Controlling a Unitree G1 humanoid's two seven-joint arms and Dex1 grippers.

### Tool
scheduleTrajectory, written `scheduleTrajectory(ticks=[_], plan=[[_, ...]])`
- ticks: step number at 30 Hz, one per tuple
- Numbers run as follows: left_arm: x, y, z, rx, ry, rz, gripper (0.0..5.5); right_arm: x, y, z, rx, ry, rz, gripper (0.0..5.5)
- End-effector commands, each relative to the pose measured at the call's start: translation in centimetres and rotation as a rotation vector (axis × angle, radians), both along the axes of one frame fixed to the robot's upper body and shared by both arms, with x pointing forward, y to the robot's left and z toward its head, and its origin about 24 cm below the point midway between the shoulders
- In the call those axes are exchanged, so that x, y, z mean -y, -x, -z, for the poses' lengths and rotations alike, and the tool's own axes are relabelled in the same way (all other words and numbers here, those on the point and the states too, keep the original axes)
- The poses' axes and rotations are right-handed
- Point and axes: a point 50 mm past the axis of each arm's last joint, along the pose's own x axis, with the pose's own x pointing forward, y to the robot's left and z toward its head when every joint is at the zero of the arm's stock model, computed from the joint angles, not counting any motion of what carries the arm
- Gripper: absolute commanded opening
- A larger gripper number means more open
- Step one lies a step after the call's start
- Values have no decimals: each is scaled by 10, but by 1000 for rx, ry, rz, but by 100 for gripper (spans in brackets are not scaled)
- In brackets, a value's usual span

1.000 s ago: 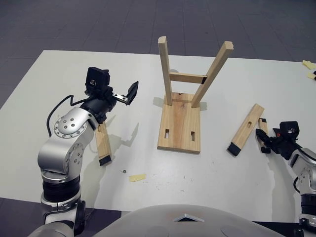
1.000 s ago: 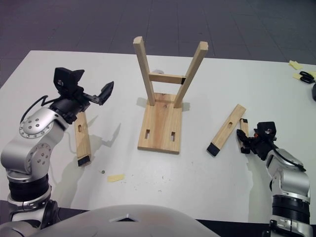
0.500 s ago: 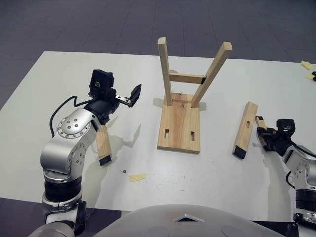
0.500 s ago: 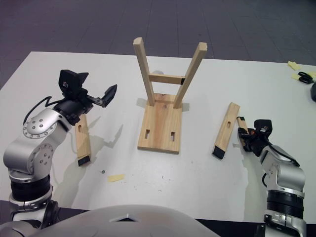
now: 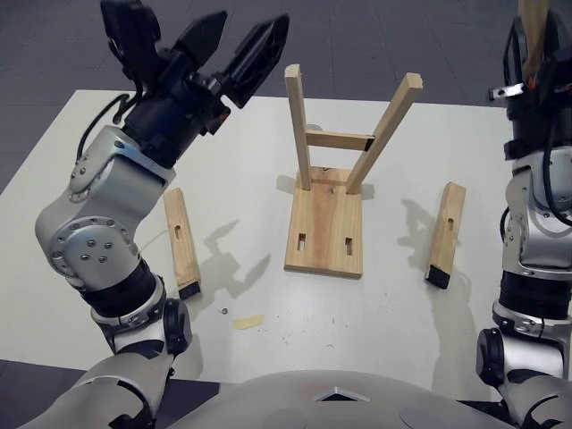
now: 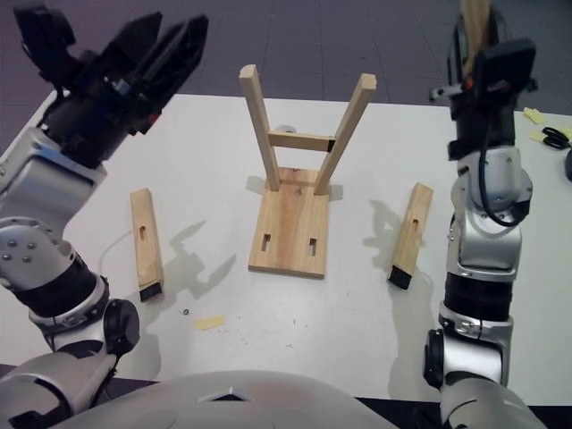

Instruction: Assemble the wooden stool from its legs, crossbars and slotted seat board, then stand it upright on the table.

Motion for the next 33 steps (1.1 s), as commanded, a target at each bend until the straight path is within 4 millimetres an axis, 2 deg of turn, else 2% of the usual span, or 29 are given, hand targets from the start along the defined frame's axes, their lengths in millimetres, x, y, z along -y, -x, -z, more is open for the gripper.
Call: scheduleTrajectory(ticks=[1,7,13,23,33], plan=[[21,4,-6,-44,36,141,540,-42,14,-2,43,69,-195,129],[47,-4,8,-185,54,197,540,-81,27,17,-49,54,-451,129],[58,-4,9,-221,79,200,540,-97,36,30,-146,30,-591,129],[58,-2,9,-225,65,165,387,-103,40,37,-195,10,-613,129],[56,-1,13,-232,51,101,211,-103,39,37,-188,12,-599,129]])
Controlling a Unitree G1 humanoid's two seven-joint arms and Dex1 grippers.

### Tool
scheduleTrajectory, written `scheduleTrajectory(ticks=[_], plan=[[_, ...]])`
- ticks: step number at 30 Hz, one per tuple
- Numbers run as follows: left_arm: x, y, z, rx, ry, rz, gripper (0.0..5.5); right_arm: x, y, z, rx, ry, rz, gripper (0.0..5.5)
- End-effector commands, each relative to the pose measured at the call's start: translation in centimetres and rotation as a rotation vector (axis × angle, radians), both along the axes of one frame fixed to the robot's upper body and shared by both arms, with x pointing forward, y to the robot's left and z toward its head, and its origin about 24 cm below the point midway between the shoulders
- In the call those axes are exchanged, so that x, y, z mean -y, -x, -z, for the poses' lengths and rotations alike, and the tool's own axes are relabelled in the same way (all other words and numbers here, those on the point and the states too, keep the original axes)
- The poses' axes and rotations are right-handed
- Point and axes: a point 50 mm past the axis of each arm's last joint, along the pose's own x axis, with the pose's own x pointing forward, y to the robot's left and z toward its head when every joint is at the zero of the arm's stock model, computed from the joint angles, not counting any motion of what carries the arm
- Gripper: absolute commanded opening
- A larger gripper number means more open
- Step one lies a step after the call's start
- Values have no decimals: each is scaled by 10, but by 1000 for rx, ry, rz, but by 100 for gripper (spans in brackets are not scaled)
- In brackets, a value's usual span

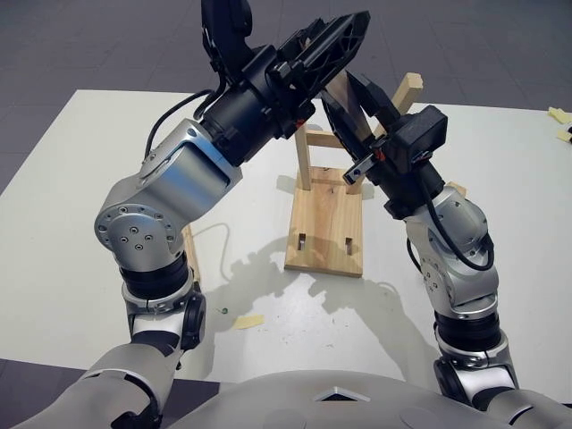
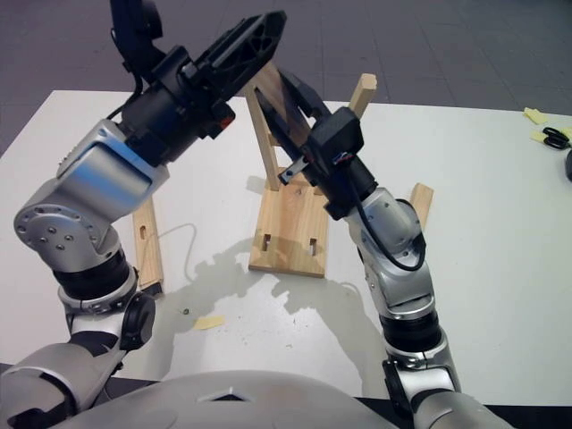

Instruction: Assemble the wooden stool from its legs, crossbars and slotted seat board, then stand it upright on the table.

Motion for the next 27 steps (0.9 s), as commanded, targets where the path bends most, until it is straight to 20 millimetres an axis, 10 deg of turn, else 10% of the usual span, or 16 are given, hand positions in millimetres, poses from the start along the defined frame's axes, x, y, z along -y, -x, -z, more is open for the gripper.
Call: scheduleTrajectory(ticks=[1,9,17,27], plan=[[0,1,5,1,-34,-13,195,-1,2,-1,10,5,6,129],[-8,-3,21,-23,-87,-35,53,-4,2,0,6,-5,12,129],[-12,-10,20,-22,-73,-81,49,-5,1,2,-1,3,27,129],[-70,-22,1,189,-423,-537,41,3,1,12,-19,22,138,300]])
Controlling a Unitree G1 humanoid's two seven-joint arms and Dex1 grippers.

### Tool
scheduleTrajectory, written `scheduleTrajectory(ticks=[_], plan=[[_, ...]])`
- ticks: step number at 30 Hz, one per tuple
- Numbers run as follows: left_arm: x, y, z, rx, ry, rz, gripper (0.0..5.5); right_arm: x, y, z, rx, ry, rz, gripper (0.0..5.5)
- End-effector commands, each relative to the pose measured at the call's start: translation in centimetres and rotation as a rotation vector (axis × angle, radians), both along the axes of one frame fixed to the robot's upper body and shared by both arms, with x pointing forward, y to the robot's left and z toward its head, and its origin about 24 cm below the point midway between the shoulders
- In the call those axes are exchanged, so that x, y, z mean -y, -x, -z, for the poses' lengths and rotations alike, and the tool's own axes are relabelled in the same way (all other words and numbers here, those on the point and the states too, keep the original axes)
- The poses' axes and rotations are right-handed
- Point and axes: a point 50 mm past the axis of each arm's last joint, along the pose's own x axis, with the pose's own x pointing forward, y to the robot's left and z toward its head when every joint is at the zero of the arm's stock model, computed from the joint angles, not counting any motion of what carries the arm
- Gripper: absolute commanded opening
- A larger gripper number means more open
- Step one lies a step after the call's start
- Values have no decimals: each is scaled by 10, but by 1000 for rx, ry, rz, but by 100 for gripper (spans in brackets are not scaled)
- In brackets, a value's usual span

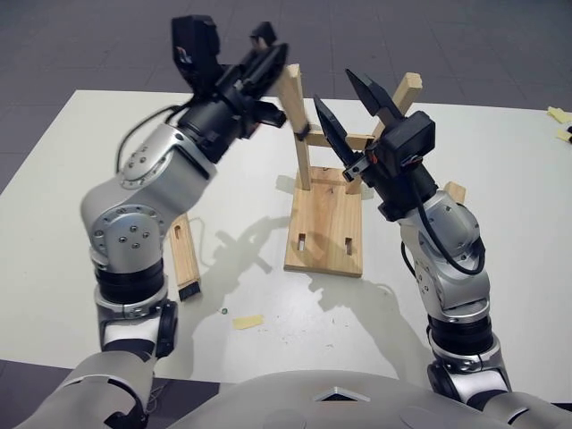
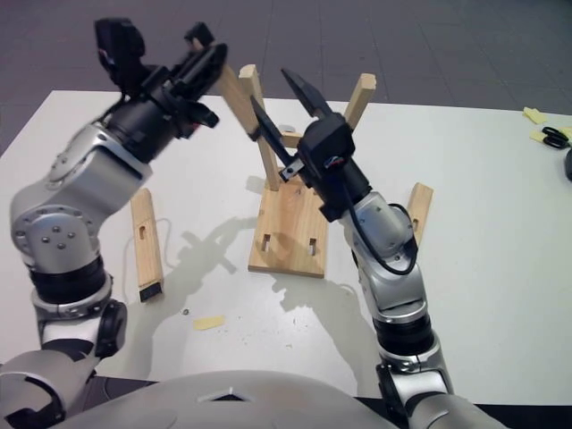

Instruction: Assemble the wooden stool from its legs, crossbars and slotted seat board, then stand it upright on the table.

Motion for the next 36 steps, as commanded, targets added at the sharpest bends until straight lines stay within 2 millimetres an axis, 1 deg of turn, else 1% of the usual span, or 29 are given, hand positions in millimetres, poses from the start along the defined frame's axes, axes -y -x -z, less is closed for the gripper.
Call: scheduleTrajectory(ticks=[1,3,5,6,8,10,11,12,13,15,16,18,22,26,29,30,32,34,36], plan=[[-28,7,-13,59,-103,-144,41,7,2,4,-8,-1,67,313],[-46,11,-5,-9,-181,-219,41,14,3,6,-15,-4,110,347],[-76,11,10,-98,-317,-354,41,22,7,10,-27,-9,170,383],[-95,10,20,-159,-378,-440,41,26,10,13,-35,-12,198,402],[-125,10,42,-264,-485,-560,41,30,14,17,-47,-14,238,434],[-143,12,67,-357,-542,-620,41,32,17,20,-55,-11,260,463],[-148,13,79,-393,-544,-630,41,33,17,21,-58,-8,267,481],[-149,15,92,-453,-485,-617,41,34,17,21,-60,-6,270,495],[-149,16,103,-494,-442,-600,41,34,17,22,-61,-4,272,514],[-149,21,121,-549,-419,-580,41,33,16,22,-62,-3,268,539],[-148,22,127,-560,-408,-570,41,33,16,22,-63,-2,267,540],[-144,22,137,-584,-324,-547,41,33,16,23,-68,-4,266,540],[-131,13,138,-551,-256,-507,41,31,16,25,-80,-7,260,540],[-97,-5,124,-465,-194,-397,41,27,16,27,-89,-11,248,540],[-79,-13,113,-418,-167,-330,41,25,16,28,-93,-14,245,540],[-77,-14,109,-402,-172,-319,41,25,15,29,-95,-13,245,540],[-80,-14,101,-360,-198,-331,41,25,16,30,-99,-13,244,540],[-91,-14,85,-256,-233,-394,41,25,16,30,-103,-15,246,540],[-98,-12,65,-160,-193,-429,41,25,17,31,-108,-11,246,540]])
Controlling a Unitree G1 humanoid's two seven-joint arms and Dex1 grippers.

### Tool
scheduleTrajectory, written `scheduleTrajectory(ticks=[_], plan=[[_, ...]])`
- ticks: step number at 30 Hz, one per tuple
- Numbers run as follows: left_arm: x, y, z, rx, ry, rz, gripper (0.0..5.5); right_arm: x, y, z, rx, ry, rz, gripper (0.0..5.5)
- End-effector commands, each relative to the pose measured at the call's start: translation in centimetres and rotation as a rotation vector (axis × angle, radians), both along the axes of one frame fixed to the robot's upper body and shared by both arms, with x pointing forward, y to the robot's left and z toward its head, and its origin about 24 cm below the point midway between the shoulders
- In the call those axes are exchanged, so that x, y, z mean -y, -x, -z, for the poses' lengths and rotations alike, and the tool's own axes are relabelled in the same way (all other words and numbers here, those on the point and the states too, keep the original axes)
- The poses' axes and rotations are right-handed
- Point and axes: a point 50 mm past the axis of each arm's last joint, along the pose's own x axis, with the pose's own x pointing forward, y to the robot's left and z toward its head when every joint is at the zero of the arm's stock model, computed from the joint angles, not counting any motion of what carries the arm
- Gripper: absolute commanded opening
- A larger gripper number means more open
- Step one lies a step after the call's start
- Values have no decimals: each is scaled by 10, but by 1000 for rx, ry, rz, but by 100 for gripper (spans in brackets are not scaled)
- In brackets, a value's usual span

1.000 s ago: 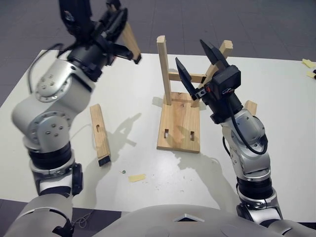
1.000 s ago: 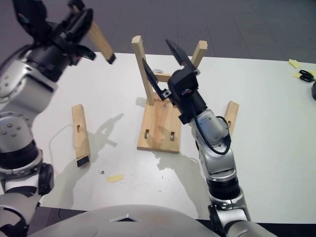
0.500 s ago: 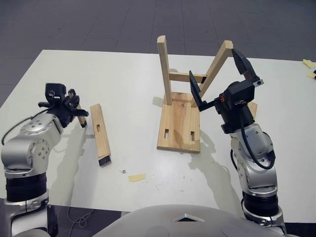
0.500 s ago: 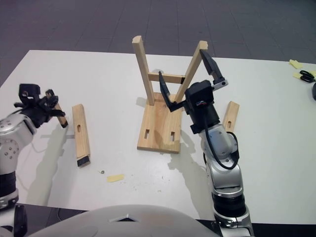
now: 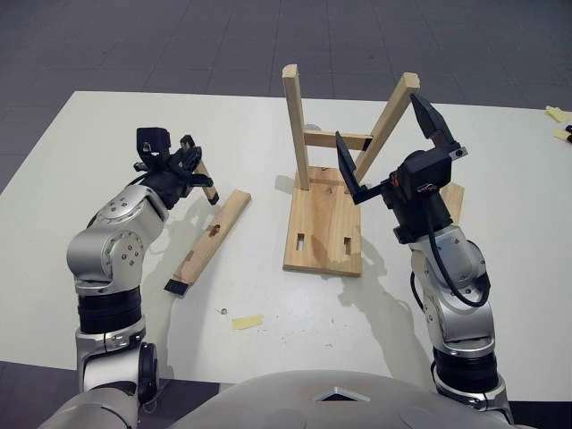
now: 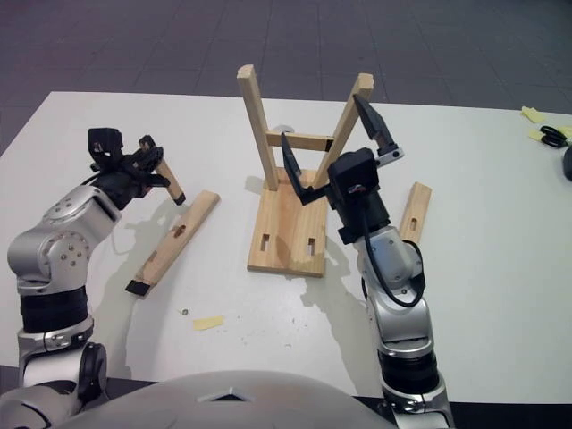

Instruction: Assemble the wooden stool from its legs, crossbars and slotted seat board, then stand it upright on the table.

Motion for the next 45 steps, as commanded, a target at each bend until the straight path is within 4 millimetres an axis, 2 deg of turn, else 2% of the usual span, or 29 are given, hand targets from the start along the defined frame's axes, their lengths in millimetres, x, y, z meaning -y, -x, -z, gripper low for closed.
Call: scheduleTrajectory(ticks=[1,3,5,8,13,18,23,28,37,45], plan=[[-18,5,-46,236,-31,-65,41,0,2,5,-26,6,2,540],[-14,15,-54,276,-8,-18,41,0,3,6,-31,8,5,540],[-7,27,-51,256,22,50,41,2,4,8,-37,8,17,540],[-7,38,-36,186,88,69,41,5,6,10,-45,12,27,540],[-21,56,-12,54,114,50,41,8,6,11,-45,27,32,540],[-18,72,10,-42,188,59,41,13,5,12,-49,42,31,540],[-20,71,17,-50,174,37,41,12,6,12,-56,45,18,540],[-19,63,12,-10,207,18,41,13,5,12,-58,47,11,540],[-20,70,26,-60,181,13,41,15,1,11,-54,63,2,540],[-21,63,39,-73,158,29,41,17,-3,10,-51,77,-3,540]])
